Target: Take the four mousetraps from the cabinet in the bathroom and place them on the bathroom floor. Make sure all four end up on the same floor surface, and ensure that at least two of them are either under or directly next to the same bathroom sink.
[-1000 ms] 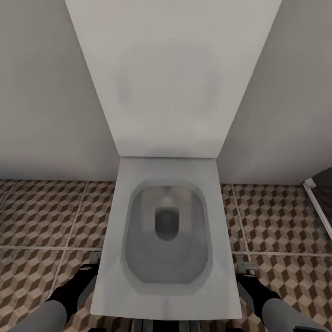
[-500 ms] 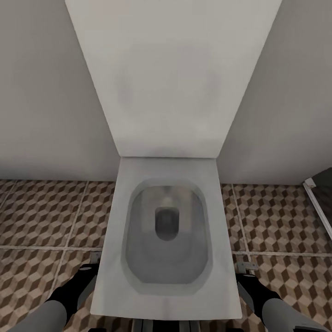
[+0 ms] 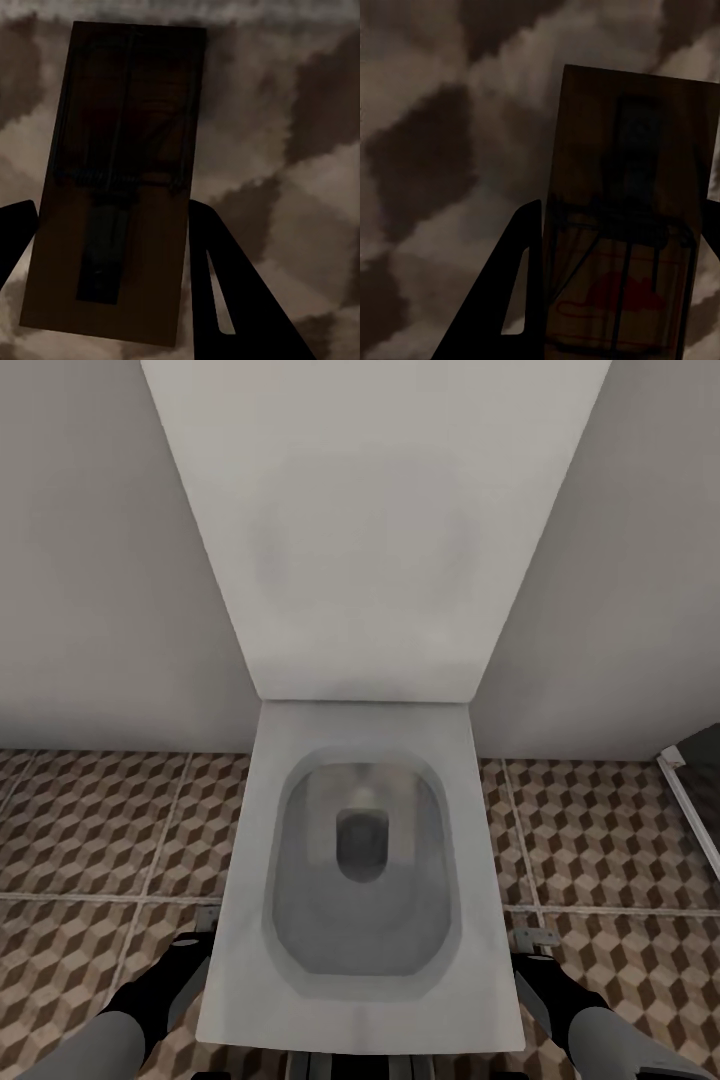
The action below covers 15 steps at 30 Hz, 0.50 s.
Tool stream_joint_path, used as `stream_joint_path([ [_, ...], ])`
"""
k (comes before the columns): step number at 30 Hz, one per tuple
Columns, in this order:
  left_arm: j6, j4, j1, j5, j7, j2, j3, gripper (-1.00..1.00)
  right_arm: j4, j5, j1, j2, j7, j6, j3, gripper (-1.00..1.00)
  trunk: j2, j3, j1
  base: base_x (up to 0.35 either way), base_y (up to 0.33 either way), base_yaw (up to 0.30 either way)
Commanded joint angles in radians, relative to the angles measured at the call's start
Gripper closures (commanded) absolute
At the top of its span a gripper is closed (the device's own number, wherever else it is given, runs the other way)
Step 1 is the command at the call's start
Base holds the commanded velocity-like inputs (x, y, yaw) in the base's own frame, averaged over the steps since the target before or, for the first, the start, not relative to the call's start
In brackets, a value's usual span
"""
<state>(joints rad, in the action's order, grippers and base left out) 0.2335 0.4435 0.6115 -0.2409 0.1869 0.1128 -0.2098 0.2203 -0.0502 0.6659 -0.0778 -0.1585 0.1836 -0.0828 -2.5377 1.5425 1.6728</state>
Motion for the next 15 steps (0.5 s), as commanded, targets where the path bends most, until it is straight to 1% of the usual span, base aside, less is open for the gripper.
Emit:
stream_joint_path([
  [1,0.004,0.0,-0.001,-0.029,0.008,0.001,-0.013,1.0,0.002,-0.003,0.0,0.0,0.003,0.005,-0.008,1.0,0.0,0.001,0.0,0.0,0.0,0.0],
  [7,0.004,0.0,-0.001,-0.029,0.008,0.001,-0.013,1.0,0.002,-0.003,0.0,0.0,0.005,0.005,-0.008,1.0,0.0,0.001,0.0,0.0,0.0,0.0],
  [8,0.004,0.0,-0.001,-0.029,0.008,0.001,-0.013,1.0,0.002,-0.003,0.0,0.0,0.006,0.005,-0.008,-1.0,0.0,0.001,0.0,0.0,0.0,0.0],
  [15,0.004,0.0,-0.001,-0.029,0.008,0.001,-0.013,1.0,0.002,-0.003,0.0,0.0,0.01,0.005,-0.008,-1.0,0.0,0.001,0.0,0.0,0.0,0.0],
])
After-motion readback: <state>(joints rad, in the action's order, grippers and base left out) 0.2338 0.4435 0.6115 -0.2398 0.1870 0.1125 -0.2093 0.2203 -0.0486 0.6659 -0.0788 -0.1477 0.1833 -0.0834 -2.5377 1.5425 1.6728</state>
